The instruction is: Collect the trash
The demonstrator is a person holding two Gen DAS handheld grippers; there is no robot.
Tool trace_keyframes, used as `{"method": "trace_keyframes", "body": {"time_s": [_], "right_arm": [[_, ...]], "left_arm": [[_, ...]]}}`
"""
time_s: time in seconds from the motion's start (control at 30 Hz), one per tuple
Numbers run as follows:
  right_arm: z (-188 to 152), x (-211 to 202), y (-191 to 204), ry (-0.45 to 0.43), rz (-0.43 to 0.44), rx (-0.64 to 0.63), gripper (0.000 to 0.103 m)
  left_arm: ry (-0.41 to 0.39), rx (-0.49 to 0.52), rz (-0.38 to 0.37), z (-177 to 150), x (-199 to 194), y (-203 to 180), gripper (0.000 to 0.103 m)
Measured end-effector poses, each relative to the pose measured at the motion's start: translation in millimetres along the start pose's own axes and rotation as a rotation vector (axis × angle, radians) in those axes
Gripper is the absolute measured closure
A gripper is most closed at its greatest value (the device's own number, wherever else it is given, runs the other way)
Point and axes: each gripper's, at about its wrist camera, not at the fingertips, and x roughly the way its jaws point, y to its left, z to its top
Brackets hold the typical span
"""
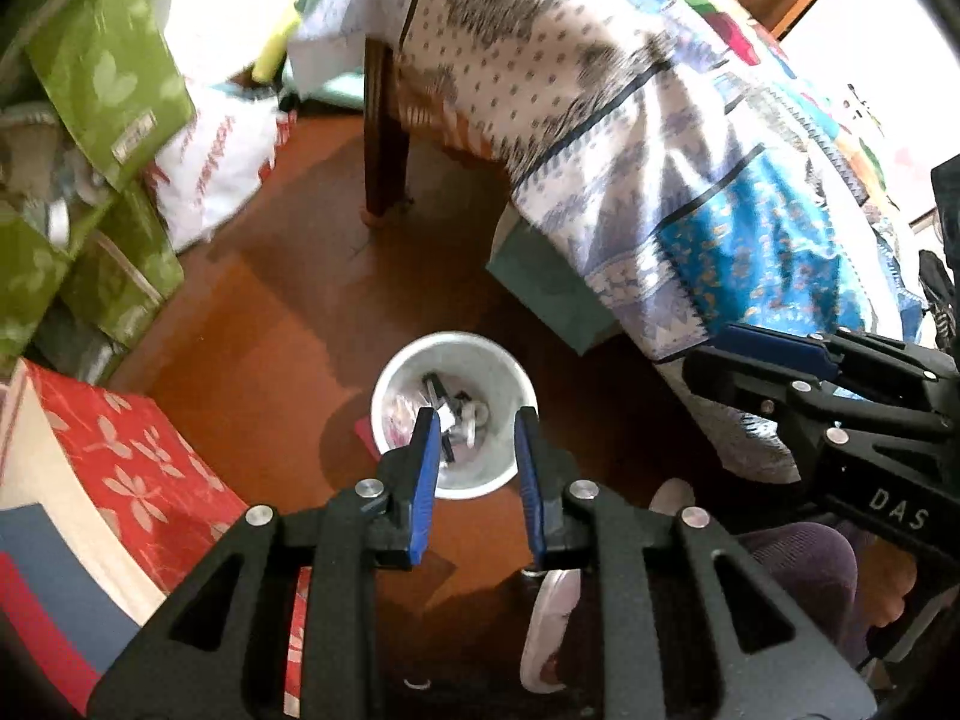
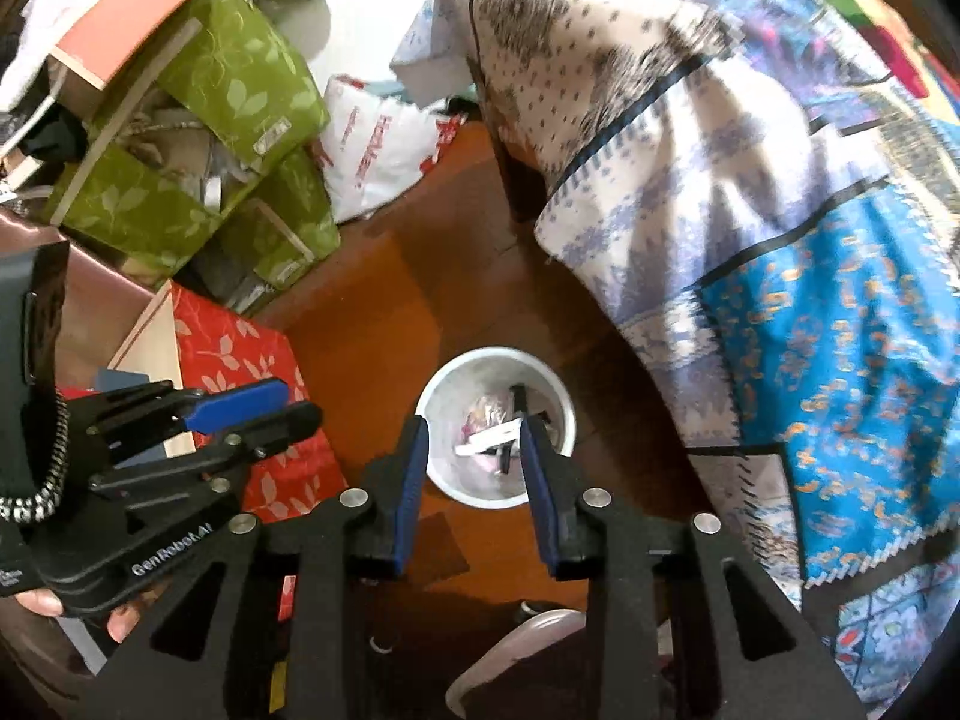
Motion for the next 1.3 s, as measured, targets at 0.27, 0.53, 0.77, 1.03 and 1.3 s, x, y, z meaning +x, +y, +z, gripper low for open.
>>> {"method": "trace_keyframes", "body": {"time_s": [0.27, 0.53, 0.77, 1.03, 1.3], "right_arm": [[-24.7, -92.1, -0.7, -0.209, -0.047, 0.024, 0.074], [-69.5, -200.1, 12.1, -0.477, -0.159, 0.031, 0.074], [-129.2, -284.6, 32.9, -0.719, -0.284, 0.089, 0.074], [-196.4, -341.8, 53.0, -0.920, -0.407, 0.193, 0.074], [-241.5, -356.1, 72.4, -0.999, -0.474, 0.274, 0.043]], "left_arm": [[-0.181, 0.074, -0.019, -6.1, -81.3, -32.9, 0.076], [-0.422, 0.183, -0.071, -29.1, -187.1, -80.1, 0.076], [-0.617, 0.261, -0.147, -65.2, -273.0, -114.5, 0.076], [-0.748, 0.370, -0.217, -117.4, -332.0, -144.9, 0.076], [-0.816, 0.426, -0.201, -165.6, -348.2, -152.3, 0.044]]}}
